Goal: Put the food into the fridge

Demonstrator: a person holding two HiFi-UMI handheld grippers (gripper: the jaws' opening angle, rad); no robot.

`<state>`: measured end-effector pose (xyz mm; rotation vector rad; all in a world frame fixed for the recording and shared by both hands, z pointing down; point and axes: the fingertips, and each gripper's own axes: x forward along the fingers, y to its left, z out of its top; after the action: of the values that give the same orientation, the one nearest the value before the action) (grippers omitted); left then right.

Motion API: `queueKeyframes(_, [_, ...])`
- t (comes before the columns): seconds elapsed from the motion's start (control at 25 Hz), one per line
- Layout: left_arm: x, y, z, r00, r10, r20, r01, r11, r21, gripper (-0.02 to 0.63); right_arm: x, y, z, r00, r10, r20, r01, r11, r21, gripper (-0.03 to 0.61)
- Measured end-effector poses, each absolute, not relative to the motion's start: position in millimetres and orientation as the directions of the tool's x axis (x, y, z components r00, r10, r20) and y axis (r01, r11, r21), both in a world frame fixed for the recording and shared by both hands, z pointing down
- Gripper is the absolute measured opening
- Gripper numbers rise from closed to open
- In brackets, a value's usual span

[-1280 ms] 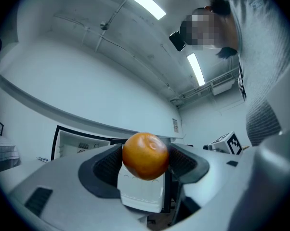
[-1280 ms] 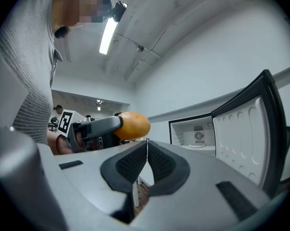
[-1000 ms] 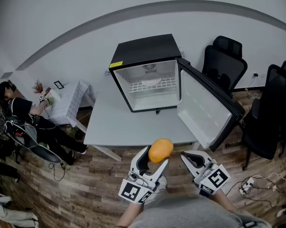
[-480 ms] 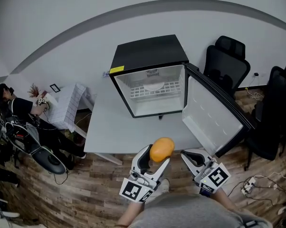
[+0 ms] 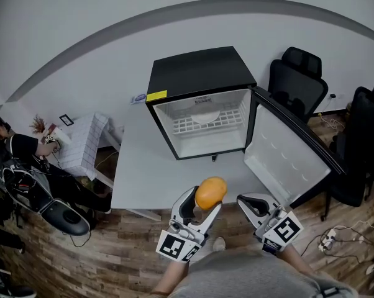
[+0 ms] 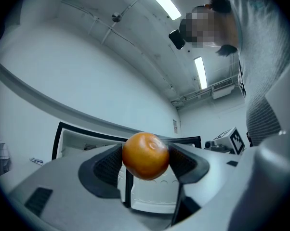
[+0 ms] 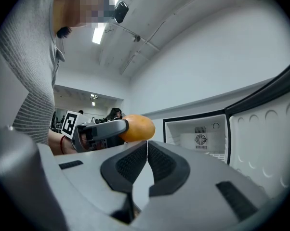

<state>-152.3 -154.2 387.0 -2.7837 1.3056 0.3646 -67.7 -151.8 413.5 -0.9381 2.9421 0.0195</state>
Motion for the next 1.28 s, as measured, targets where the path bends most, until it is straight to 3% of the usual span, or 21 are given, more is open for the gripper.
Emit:
queueKeyframes(0.6, [-195.9,-191.4,396.5,0.655,-0.717,-0.237,-0.727,-0.684,0.061,0.299,-117.0,-180.2,415.3,-0.795,-0.603,-0.069,-0.605,0.796,0.017,0.014])
queueKeyframes(1.28, [-187.5,-251.5,408.7,0.652,-0.726,-0.221,-0.733,-0.677,0.064,0.299,-94.6,-239.3,418.9,-0.758,-0.650,-0.049,-0.651,0.759,0.005,0.014])
